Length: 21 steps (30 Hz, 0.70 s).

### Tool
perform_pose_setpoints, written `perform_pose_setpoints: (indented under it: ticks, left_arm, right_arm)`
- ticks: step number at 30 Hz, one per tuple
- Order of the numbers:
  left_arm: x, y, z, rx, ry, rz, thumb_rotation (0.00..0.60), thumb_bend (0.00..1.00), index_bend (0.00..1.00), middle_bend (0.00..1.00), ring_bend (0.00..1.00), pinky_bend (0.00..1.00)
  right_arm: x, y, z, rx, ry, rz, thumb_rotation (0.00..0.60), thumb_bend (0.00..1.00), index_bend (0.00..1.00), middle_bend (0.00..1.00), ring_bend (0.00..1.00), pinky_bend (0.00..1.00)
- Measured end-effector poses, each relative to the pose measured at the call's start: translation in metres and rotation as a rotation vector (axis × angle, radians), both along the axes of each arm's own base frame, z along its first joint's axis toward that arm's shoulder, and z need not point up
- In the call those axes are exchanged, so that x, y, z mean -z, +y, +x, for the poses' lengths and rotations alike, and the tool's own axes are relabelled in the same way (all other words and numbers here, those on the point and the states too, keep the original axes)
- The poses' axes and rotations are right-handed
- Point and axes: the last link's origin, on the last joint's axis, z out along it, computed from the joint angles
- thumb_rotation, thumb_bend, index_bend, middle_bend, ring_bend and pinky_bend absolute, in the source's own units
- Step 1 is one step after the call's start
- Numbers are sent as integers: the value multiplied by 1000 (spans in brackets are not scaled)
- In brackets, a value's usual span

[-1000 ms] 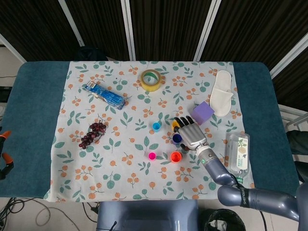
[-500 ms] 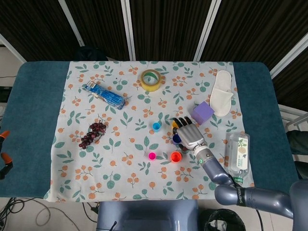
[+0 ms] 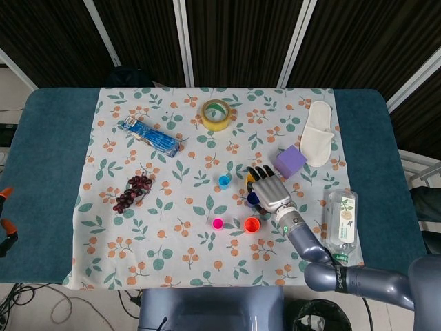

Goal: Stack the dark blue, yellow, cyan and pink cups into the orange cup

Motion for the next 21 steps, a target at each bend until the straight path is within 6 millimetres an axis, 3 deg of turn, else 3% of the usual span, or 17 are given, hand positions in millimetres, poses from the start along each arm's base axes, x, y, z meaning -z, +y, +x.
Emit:
perform_pose_setpoints:
  ticks: [13,21]
  left_arm:
    - [0,0,0,0,-2,-1,600,797,151,26,0,0]
    - [0,0,1,2,-3,0,600,797,151,26,0,0]
  right_arm:
    - [-17,6,12,-33,-37,-16,600,400,449,0,0,0]
    - [-47,34,25,-90,-52,-1,600,400,448,0,0,0]
